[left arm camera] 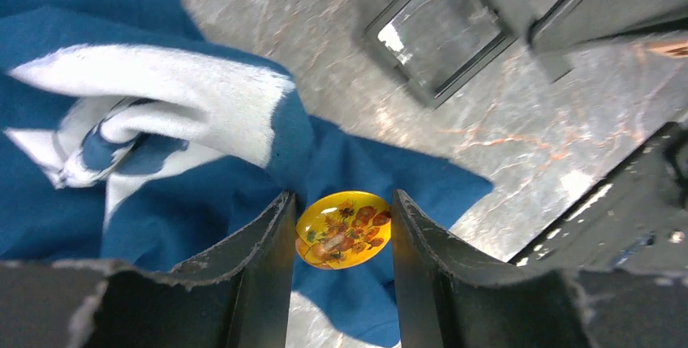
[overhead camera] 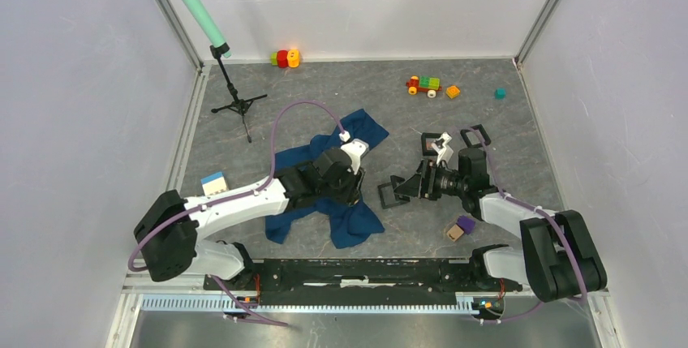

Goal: Remove the brooch from the garment

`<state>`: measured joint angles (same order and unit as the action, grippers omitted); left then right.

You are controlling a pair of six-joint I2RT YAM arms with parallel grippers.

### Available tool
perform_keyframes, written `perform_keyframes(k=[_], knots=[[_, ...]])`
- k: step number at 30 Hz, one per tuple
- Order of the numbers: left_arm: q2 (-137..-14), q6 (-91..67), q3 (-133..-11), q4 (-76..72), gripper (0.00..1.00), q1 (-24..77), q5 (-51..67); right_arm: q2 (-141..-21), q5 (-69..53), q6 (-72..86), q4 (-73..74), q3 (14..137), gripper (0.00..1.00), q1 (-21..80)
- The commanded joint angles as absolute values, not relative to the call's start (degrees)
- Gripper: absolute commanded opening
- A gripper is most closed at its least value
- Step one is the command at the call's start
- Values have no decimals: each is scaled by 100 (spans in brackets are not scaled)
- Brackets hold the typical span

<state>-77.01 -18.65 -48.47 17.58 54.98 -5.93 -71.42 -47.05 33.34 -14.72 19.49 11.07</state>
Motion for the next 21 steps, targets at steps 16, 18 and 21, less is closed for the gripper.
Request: perform_keyframes(k=[16,18,21], knots=[[-9174,-2633,-5282,-532,41,5360,338,-7952,-4958,5961,-5576,661,61,1085],[-9298,-2695,-5312,-666,41,5360,435,-8037,-4948,6080,-5792,634,61,1080],[-9450,-2767,-5390,-747,41,5361,501,-8162,-4931,6278,-6145,568,61,1076]])
